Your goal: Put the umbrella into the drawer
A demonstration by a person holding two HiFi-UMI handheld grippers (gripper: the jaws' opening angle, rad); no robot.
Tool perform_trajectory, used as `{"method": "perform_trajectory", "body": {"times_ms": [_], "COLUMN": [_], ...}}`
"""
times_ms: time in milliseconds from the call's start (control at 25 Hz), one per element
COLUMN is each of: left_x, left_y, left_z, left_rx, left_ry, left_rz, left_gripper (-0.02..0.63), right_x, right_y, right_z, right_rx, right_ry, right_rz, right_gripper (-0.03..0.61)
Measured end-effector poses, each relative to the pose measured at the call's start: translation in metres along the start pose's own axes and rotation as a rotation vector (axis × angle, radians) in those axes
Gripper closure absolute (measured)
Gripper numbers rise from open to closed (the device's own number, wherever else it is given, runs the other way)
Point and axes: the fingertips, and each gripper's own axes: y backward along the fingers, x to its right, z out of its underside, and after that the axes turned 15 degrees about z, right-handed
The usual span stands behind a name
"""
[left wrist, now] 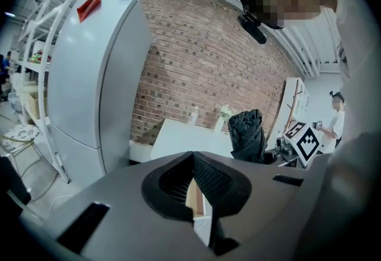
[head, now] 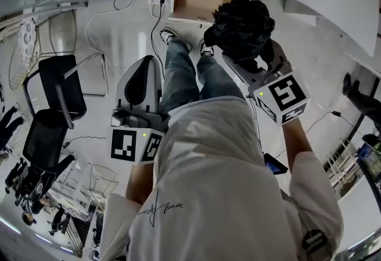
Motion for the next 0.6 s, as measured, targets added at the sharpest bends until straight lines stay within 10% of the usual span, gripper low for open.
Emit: {"method": "perform_trajectory", "body": {"times_ms": [600], "left_x": [0.002], "left_y": [-0.009], "left_z": [0.015], "left_rx": [-0.043], "left_ry": [0.064], "left_rz": [-0.005], "left_gripper": [0.604], "right_x": [0.015], "right_y": [-0.026], "right_z": [0.034], "right_rx": [-0.067], "right_ry": [0.002], "right_rz": [0.008], "right_gripper": [0.304]}}
